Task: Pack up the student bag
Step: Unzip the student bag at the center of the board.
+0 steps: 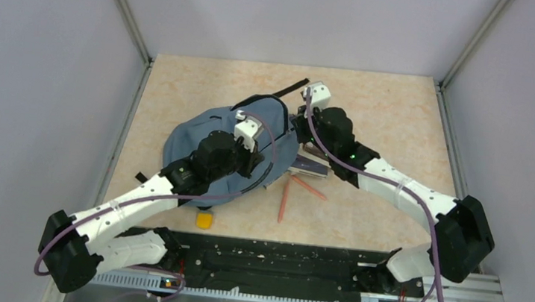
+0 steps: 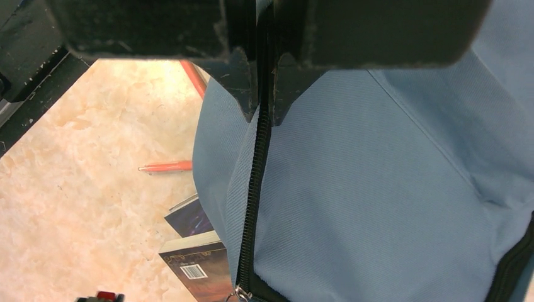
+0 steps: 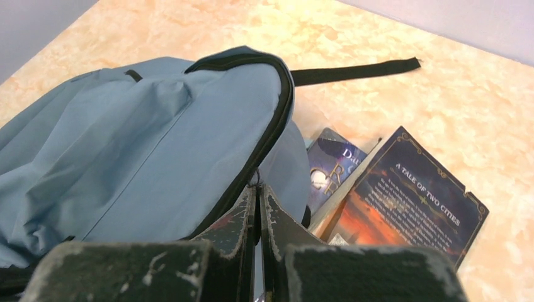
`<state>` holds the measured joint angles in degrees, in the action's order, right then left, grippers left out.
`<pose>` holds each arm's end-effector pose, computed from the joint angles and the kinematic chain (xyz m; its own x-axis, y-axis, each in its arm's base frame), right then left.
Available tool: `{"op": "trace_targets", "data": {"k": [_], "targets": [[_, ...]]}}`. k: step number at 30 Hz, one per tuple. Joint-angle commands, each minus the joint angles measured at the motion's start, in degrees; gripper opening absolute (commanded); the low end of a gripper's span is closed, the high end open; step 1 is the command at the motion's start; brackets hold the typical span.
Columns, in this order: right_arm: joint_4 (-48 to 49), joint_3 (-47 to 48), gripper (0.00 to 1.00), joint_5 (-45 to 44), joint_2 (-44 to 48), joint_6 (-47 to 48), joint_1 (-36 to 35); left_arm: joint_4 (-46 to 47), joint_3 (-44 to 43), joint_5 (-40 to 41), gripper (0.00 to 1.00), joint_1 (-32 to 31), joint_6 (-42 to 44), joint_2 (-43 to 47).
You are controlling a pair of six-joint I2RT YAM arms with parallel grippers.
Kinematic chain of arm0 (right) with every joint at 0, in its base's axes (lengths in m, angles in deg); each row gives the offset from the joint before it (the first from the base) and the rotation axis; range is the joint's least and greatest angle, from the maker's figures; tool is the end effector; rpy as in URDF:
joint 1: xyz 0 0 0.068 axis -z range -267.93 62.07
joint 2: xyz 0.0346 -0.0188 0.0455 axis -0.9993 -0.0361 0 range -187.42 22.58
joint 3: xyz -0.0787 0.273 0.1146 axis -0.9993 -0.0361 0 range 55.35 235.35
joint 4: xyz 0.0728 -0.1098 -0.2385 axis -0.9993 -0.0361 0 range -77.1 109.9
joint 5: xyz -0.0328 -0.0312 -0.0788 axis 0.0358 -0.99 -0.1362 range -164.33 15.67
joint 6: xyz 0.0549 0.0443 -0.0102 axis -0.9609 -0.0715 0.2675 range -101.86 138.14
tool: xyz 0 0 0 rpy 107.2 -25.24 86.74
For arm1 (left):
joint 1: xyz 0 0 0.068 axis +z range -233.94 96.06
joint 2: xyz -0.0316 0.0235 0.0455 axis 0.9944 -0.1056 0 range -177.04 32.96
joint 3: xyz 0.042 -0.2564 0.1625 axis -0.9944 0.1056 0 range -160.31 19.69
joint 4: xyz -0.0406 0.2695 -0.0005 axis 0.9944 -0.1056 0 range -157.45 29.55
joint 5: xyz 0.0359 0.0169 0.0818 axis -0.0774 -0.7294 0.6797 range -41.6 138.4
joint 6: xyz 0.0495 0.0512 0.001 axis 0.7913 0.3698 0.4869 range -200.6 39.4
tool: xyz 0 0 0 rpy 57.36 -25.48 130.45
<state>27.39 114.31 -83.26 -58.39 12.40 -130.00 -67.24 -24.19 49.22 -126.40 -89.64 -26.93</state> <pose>0.2744 0.2353 0.3346 -0.2402 -0.0838 -0.9671 -0.5291 0.8466 0.0581 0.1893 -0.1721 0.3074 -0.3868 0.1411 -0.9113 0.6122 0.7784 -0.1393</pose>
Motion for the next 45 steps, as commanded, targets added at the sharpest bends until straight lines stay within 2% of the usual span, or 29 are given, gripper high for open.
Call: {"op": "trace_targets", "data": {"k": [1, 3, 10, 16, 20, 21, 24, 25, 26, 28, 33, 39, 45], "targets": [[4.0, 4.7, 0.0, -6.1, -2.9, 2.7, 3.5, -4.2, 0.9, 4.4, 0.0, 0.7, 0.1, 4.8], [4.3, 5.6, 0.0, -5.8, -4.6, 2.7, 3.9, -5.0, 0.8, 6.2, 0.0, 0.7, -0.9, 6.0], [4.3, 8.4, 0.0, -4.2, -9.9, 2.6, 5.0, -16.2, -2.7, 15.8, 0.0, 0.7, -7.4, 9.7], [3.6, 9.9, 0.0, -3.1, -12.2, 2.3, 5.5, -21.4, -2.9, 14.9, 0.0, 0.8, -10.6, 14.4], [3.6, 8.9, 0.0, -0.4, -11.4, 1.7, 5.5, -23.1, -3.1, 11.0, 0.01, 0.7, -10.9, 16.6], [3.8, 8.1, 0.0, 1.2, -10.8, 1.3, 5.5, -23.2, -3.3, 9.6, 0.09, 0.7, -10.6, 16.8], [5.0, 5.4, 0.0, 5.7, -8.7, 0.1, 5.5, -23.0, -4.1, 6.9, 0.46, 0.7, -10.5, 17.3], [5.4, 4.4, 0.0, 7.4, -8.0, -0.5, 5.4, -22.2, -4.3, 5.9, 0.55, 0.8, -10.7, 17.3], [5.7, 3.3, 0.0, 8.4, -7.3, -0.9, 5.2, -20.8, -4.4, 4.8, 0.63, 0.7, -10.7, 17.3], [6.2, 1.3, 0.0, 10.3, -6.1, -1.6, 4.5, -17.6, -4.7, 2.4, 0.7, 0.8, -10.8, 16.9], [5.1, -1.6, 0.0, 9.5, -4.6, -1.3, 1.5, -10.6, -5.3, 1.1, 0.74, 0.8, -11.5, 11.6], [4.5, -3.1, 0.0, 9.1, -3.9, -1.7, -0.5, -5.3, -8.7, 0.7, 0.75, 0.8, -13.8, 0.0], [4.5, -3.8, 0.0, 7.6, -3.0, -2.1, -1.0, -4.7, -13.6, 2.0, 0.76, 0.8, -13.3, -10.0]]}}
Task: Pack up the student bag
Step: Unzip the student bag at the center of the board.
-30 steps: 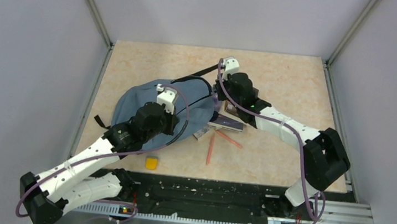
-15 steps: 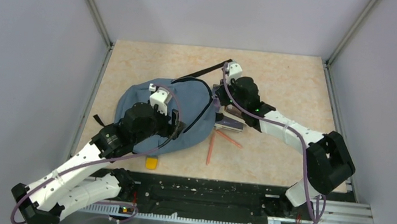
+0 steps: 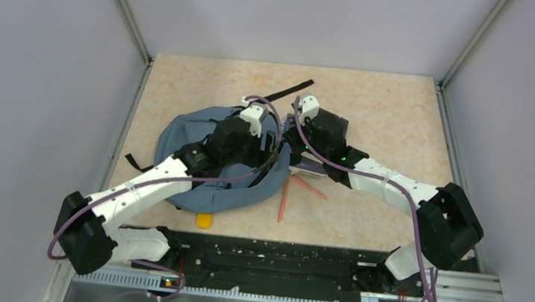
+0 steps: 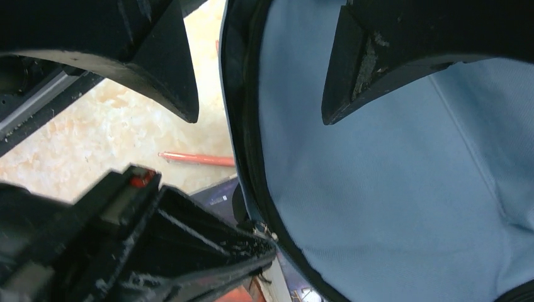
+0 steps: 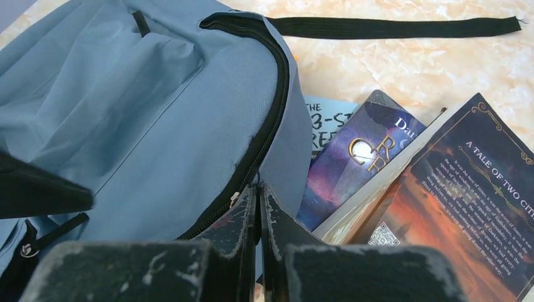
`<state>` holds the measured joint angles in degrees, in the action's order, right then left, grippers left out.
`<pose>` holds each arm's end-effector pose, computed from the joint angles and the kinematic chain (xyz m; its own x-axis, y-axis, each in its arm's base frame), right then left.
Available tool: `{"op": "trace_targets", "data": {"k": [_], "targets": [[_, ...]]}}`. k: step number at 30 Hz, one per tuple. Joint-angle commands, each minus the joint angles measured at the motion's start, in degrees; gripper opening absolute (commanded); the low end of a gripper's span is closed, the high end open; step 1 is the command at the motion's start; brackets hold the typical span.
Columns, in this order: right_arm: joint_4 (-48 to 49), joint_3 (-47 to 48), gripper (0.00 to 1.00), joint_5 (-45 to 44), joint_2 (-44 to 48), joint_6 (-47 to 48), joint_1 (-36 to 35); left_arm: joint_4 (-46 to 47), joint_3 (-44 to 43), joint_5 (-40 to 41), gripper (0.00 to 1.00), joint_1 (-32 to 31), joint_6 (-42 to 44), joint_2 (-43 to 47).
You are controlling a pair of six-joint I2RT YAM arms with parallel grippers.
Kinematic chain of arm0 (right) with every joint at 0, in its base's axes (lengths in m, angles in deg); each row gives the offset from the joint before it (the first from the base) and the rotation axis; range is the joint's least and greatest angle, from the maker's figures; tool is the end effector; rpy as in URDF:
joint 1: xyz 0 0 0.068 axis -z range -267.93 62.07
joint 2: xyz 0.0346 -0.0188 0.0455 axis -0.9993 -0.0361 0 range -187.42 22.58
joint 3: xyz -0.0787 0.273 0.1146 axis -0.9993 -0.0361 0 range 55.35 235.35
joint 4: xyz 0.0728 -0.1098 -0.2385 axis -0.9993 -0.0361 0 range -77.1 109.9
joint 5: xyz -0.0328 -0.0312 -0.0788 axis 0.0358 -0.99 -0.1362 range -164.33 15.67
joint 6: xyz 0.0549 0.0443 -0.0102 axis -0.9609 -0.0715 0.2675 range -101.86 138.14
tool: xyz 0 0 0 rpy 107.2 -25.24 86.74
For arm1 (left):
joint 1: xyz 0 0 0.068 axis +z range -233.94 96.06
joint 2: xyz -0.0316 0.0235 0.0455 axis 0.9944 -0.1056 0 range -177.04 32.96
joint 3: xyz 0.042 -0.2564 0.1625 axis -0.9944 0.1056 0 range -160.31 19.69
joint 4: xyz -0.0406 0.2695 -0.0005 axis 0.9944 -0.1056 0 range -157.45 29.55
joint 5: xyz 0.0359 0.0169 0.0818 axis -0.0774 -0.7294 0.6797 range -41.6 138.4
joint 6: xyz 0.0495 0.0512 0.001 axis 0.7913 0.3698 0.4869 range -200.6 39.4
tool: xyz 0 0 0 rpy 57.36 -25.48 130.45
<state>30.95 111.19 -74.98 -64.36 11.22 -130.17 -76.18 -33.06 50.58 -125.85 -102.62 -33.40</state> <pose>0.2814 0.2546 0.2849 -0.3320 -0.1388 -0.9330 -0.6289 0.7697 0.1093 0.2095 -0.1851 0.3201 -0.5790 0.0164 -0.8151 0.4593 0.8326 -0.3095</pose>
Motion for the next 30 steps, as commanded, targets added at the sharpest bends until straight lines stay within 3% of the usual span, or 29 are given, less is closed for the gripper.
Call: {"op": "trace_targets", "data": {"k": [1, 14, 16, 19, 30], "targets": [[0.8, -0.7, 0.0, -0.8, 3.1, -0.9, -0.8, 3.8, -5.4, 1.1, 0.76, 0.2, 0.0, -4.7], [0.4, -1.1, 0.0, -1.6, 4.5, -0.8, -0.8, 5.6, -8.2, 0.1, 0.76, 0.3, 1.3, -14.0], [0.4, -1.2, 0.0, -1.8, 4.8, -0.8, -0.9, 5.1, -8.8, 0.4, 0.62, 0.2, 1.6, -15.2], [0.5, -1.2, 0.0, -2.3, 5.1, -0.8, -0.8, 3.9, -9.8, -0.2, 0.03, 0.2, 2.5, -16.5], [-1.2, 3.2, 0.0, -8.9, 4.4, 1.9, -0.9, -4.3, -8.2, -1.9, 0.0, 0.2, 8.7, -7.3]]}}
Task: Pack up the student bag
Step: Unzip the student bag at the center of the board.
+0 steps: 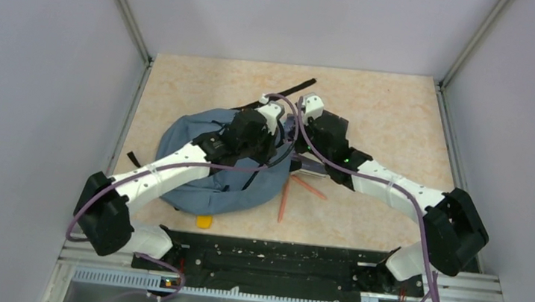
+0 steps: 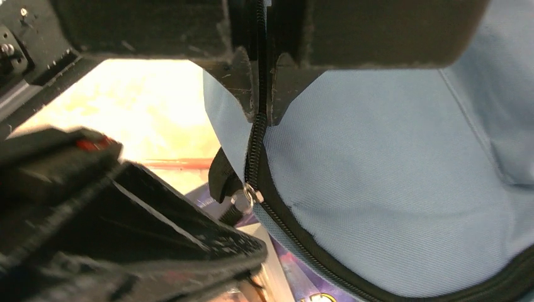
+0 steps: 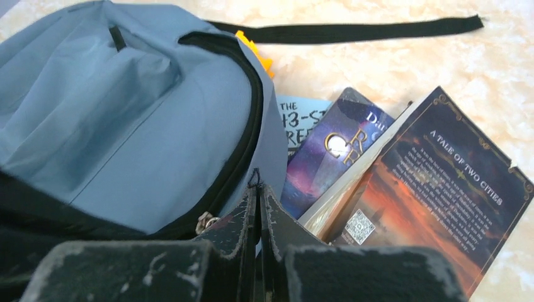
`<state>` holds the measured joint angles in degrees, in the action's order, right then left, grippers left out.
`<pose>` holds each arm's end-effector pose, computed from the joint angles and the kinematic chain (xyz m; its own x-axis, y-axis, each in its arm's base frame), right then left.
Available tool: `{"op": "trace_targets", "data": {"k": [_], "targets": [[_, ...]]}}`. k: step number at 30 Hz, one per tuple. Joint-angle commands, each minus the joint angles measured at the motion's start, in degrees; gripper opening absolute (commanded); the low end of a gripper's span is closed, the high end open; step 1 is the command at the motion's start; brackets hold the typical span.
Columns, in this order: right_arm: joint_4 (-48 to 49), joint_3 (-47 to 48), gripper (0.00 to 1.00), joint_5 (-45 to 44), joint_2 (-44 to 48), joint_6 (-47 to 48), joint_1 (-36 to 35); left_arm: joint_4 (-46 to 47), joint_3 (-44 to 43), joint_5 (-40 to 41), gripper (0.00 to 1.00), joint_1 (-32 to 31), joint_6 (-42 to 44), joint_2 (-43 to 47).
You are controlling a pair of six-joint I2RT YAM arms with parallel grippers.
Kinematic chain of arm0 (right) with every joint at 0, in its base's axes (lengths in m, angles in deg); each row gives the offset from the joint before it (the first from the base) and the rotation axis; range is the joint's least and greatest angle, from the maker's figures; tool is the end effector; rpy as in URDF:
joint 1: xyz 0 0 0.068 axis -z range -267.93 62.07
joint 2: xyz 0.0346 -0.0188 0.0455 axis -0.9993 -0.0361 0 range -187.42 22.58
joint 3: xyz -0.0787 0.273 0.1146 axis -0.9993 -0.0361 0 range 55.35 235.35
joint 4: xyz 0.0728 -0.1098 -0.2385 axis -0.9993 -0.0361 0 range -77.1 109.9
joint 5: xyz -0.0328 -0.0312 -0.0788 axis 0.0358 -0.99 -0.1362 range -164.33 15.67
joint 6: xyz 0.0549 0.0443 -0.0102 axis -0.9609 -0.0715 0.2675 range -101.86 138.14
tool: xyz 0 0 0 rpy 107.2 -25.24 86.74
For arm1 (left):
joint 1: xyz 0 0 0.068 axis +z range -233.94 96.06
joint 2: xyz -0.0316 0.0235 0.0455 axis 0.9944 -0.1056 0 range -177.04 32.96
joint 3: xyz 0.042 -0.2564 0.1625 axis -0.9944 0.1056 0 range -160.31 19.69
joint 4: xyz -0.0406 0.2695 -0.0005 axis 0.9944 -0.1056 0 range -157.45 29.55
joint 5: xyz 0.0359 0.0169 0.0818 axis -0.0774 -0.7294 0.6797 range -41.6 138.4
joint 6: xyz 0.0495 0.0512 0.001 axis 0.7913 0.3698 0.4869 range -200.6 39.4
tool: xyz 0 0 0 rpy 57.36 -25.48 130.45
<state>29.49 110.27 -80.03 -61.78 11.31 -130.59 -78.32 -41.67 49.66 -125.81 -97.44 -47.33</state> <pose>0.2747 0.2452 0.2917 -0.3199 -0.1339 -0.9379 -0.5717 0.8167 0.0784 0.2527 -0.2248 0.3019 -0.6164 0.1637 -0.7702 0.4970 0.8396 -0.2193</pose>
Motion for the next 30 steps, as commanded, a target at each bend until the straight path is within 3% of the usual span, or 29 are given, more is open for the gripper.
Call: {"op": "trace_targets", "data": {"k": [1, 19, 26, 30], "targets": [[0.1, 4.6, 0.0, -4.3, 1.7, 2.1, -0.4, -3.1, 0.7, -2.2, 0.0, 0.2, 4.1, 7.8], [-1.8, 10.2, 0.0, -5.9, -5.4, 4.1, 1.1, -19.0, 3.5, 4.9, 0.0, 0.3, 3.5, 31.0], [-1.4, 10.4, 0.0, -5.4, -7.6, 3.5, 1.4, -23.0, 2.9, -0.7, 0.0, 0.3, 7.9, 34.4], [-1.9, 10.1, 0.0, -4.9, -7.8, 3.1, 1.4, -22.1, 4.5, -10.2, 0.0, 0.3, 9.7, 35.8]]}}
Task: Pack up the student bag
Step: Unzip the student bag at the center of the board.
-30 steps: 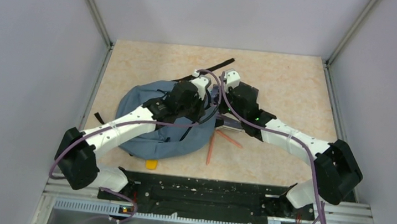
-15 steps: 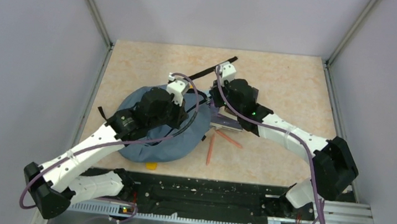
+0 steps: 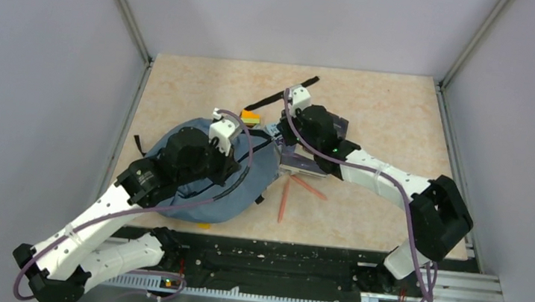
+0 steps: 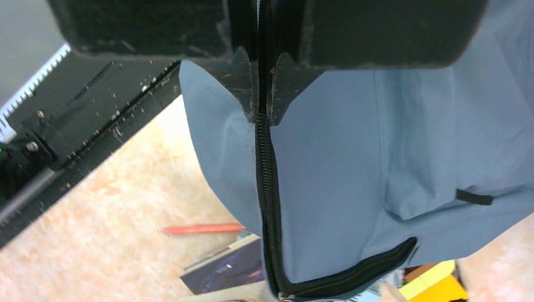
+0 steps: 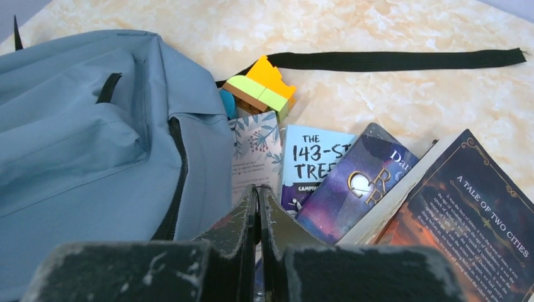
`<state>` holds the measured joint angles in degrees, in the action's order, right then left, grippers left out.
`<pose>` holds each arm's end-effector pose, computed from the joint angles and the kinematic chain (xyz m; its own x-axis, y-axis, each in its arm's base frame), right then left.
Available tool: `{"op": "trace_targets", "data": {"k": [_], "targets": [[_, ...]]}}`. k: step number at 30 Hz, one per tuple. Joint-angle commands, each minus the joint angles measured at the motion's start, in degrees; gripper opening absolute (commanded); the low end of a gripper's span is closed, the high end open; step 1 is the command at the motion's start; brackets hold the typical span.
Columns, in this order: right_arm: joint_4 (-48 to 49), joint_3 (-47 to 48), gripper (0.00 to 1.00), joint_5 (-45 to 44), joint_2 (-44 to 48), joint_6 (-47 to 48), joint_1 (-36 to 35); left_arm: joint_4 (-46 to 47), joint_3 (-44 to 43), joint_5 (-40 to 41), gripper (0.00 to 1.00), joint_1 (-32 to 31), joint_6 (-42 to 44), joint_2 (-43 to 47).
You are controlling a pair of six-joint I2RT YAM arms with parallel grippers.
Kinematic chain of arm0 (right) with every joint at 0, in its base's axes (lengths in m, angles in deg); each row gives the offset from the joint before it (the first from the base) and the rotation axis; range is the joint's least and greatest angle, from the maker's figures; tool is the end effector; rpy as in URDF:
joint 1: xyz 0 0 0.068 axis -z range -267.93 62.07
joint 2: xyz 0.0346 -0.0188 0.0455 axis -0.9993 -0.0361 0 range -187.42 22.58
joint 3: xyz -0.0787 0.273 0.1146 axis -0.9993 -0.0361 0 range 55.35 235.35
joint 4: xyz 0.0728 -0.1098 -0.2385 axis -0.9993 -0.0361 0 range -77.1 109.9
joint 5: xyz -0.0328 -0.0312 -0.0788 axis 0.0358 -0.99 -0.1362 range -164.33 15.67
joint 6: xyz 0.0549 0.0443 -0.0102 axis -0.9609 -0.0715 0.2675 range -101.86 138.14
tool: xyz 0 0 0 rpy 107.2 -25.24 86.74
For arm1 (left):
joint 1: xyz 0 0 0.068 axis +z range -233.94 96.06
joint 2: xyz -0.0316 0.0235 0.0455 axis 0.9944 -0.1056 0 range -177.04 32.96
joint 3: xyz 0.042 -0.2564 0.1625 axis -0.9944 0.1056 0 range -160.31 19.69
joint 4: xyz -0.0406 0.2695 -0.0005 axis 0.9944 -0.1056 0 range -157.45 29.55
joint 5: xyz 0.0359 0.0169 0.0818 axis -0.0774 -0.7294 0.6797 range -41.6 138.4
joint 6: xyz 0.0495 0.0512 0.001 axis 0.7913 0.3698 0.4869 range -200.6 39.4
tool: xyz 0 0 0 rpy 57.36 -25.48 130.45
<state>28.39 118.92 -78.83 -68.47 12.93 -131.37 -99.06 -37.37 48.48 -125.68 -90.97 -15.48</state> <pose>0.2981 0.2759 0.3036 -0.2926 -0.1525 -0.9440 -0.6076 0.7919 0.0604 0.1356 -0.1209 0.3685 -0.4865 0.1929 -0.8521 0.5869 0.7946 -0.1552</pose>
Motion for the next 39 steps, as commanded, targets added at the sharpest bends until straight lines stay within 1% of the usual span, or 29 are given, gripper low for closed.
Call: {"op": "trace_targets", "data": {"k": [1, 2, 3, 4, 5, 6, 7, 9, 14, 16, 20, 21, 27, 28, 32, 34, 36, 37, 38, 39], "targets": [[-0.8, 1.0, 0.0, -5.6, -0.9, 1.5, 2.2, -0.9, 0.5, -11.7, 0.0, 0.1, 3.5, 3.9], [-0.6, 0.6, 0.0, -5.1, -0.6, 1.5, 2.2, -0.4, 0.6, -14.2, 0.03, 0.1, 3.6, 3.8], [-0.4, 0.0, 0.0, -4.3, -0.1, 1.5, 2.2, -0.1, 0.7, -15.9, 0.14, 0.1, 3.6, 3.6], [-0.2, -0.6, 0.0, -3.3, 0.3, 1.5, 2.2, 0.5, 0.8, -16.7, 0.34, 0.1, 3.3, 3.2], [0.0, -1.2, 0.0, -1.9, 0.8, 1.4, 2.2, 1.0, 1.0, -16.4, 0.46, 0.1, 2.8, 3.0], [0.3, -2.0, 0.0, -0.8, 1.3, 1.4, 2.1, 1.6, 1.2, -15.7, 0.55, 0.1, 2.4, 2.7], [0.6, -2.7, 0.0, 0.6, 1.7, 1.4, 2.0, 2.5, 1.4, -14.8, 0.61, 0.1, 1.8, 2.4], [0.8, -3.8, 0.0, 2.3, 2.3, 1.8, 1.6, 4.8, 2.2, -13.1, 0.68, 0.1, 0.4, 1.4], [-0.1, -4.7, 0.0, 2.4, 2.1, 2.7, 0.4, 10.6, 3.7, -9.7, 0.71, 0.1, -3.3, -3.7], [-0.4, -4.8, 0.0, 2.2, 2.0, 2.5, 0.3, 12.8, 4.1, -8.3, 0.74, 0.1, -5.4, -6.5], [-0.3, -5.3, 0.0, 2.3, 2.3, 1.8, 0.2, 16.4, 4.6, -9.8, 0.78, 0.1, -9.5, -11.5], [-0.3, -5.6, 0.0, 2.4, 2.5, 1.7, 0.2, 18.0, 5.0, -10.5, 0.81, 0.0, -10.4, -12.6], [-0.4, -7.5, 0.0, 1.3, 5.0, -1.0, 0.2, 23.4, 7.4, -11.7, 0.88, -0.1, -15.2, -15.6], [-0.4, -7.9, 0.04, 0.9, 5.7, -1.9, 0.2, 23.6, 7.4, -11.4, 0.89, -0.1, -15.5, -16.3], [1.5, -11.0, 0.31, 0.7, 8.6, -9.0, 0.2, 24.1, 7.7, -10.3, 0.91, -0.6, -16.3, -19.1], [3.5, -13.2, 0.39, 1.3, 9.9, -14.2, 0.2, 24.2, 7.7, -10.1, 0.91, -0.6, -16.6, -20.5], [5.3, -15.3, 0.45, 2.2, 10.9, -20.7, 0.2, 24.4, 7.6, -10.2, 0.89, -0.7, -16.5, -21.7], [6.8, -16.4, 0.46, 3.2, 11.1, -23.9, 0.2, 24.0, 7.4, -10.5, 0.86, -0.7, -16.5, -22.3], [7.9, -17.5, 0.47, 4.0, 11.4, -27.2, 0.2, 23.8, 7.2, -10.8, 0.8, -0.8, -16.5, -22.9], [9.8, -18.8, 0.47, 5.4, 11.6, -30.3, 0.1, 23.6, 7.0, -11.0, 0.71, -0.9, -16.5, -23.4]]}}
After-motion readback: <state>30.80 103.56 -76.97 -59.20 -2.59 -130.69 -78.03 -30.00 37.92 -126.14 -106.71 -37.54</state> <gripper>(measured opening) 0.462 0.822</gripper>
